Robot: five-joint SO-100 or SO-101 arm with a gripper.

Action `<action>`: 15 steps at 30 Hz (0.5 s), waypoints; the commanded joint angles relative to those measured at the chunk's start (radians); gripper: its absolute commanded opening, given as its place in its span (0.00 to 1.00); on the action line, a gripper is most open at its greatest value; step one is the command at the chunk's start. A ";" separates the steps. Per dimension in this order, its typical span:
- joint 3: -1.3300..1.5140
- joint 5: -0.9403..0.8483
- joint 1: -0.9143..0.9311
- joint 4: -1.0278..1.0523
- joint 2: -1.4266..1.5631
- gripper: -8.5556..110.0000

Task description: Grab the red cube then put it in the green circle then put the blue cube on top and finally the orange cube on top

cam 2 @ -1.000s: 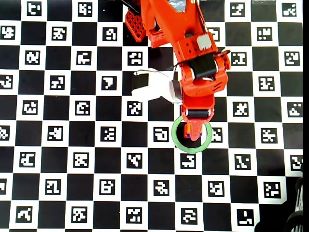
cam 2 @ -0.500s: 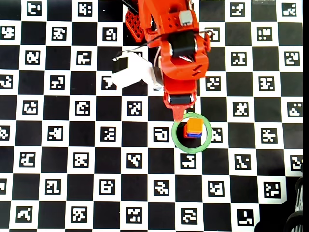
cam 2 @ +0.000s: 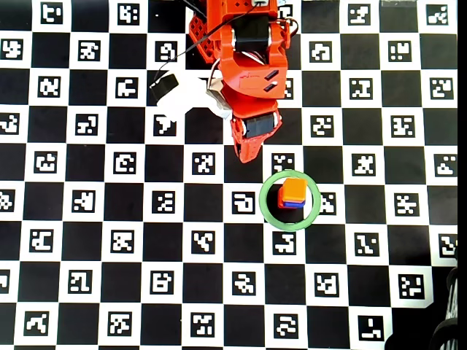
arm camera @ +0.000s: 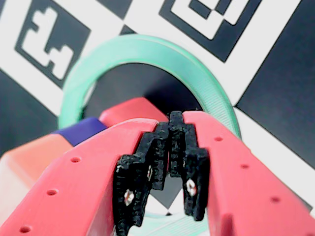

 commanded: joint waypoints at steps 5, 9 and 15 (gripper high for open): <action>0.089 -0.176 0.020 -0.127 0.135 0.02; 0.238 -0.359 0.054 -0.261 0.229 0.02; 0.433 -0.557 0.066 -0.330 0.334 0.02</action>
